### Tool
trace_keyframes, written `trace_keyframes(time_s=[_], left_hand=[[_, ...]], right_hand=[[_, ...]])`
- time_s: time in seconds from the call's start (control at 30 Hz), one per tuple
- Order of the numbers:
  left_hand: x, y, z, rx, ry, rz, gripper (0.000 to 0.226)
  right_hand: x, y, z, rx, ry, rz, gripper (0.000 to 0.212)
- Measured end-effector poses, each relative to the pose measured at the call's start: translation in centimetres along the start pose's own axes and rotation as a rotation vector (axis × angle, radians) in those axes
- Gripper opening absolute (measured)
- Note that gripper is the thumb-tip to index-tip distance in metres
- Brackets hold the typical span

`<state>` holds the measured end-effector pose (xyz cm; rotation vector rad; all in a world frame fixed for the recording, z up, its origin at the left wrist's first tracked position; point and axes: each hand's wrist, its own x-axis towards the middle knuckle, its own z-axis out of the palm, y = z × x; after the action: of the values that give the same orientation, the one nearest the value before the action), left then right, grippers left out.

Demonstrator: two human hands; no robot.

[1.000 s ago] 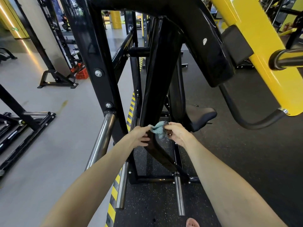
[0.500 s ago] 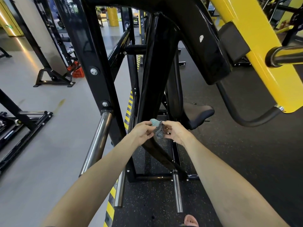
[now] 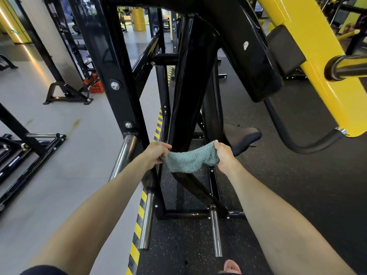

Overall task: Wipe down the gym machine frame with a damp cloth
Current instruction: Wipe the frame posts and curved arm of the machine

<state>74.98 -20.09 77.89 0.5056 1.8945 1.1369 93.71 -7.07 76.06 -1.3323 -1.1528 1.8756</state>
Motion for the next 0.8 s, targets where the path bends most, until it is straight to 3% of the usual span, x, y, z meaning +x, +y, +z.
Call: trace_keyframes(time_s=[0.07, 0.17, 0.23, 0.33, 0.4, 0.57, 0.7, 0.8], left_hand=[[-0.1, 0.0, -0.4, 0.21, -0.057, -0.016, 0.046], [-0.9, 0.1, -0.6, 0.58, -0.282, -0.103, 0.047], [-1.0, -0.2, -0.2, 0.665, -0.442, -0.13, 0.06], [-0.8, -0.7, 1.3, 0.344, -0.536, -0.023, 0.078], [-0.8, -0.9, 2.5, 0.197, -0.56, 0.043, 0.067], [-1.1, -1.2, 3.8, 0.105, -0.592, 0.138, 0.024], [-0.9, -0.6, 2.7, -0.094, -0.73, 0.048, 0.036], [-1.7, 0.7, 2.7, -0.259, -0.734, 0.073, 0.017]], right_hand=[[-0.2, -0.2, 0.1, 0.021, -0.049, 0.018, 0.025], [-0.7, -0.6, 0.4, 0.044, -0.183, 0.097, 0.034], [-1.2, -0.9, 0.9, 0.022, -0.27, 0.138, 0.034], [-1.6, -1.2, 1.6, -0.029, -0.337, 0.172, 0.034], [-1.5, -1.3, 1.7, -0.034, -0.35, 0.199, 0.035], [-1.1, -1.4, 0.6, -0.047, -0.327, 0.248, 0.035], [-0.5, -1.2, -0.5, -0.119, -0.192, 0.258, 0.025], [-0.4, -0.4, -1.0, -0.015, -0.12, 0.247, 0.016]])
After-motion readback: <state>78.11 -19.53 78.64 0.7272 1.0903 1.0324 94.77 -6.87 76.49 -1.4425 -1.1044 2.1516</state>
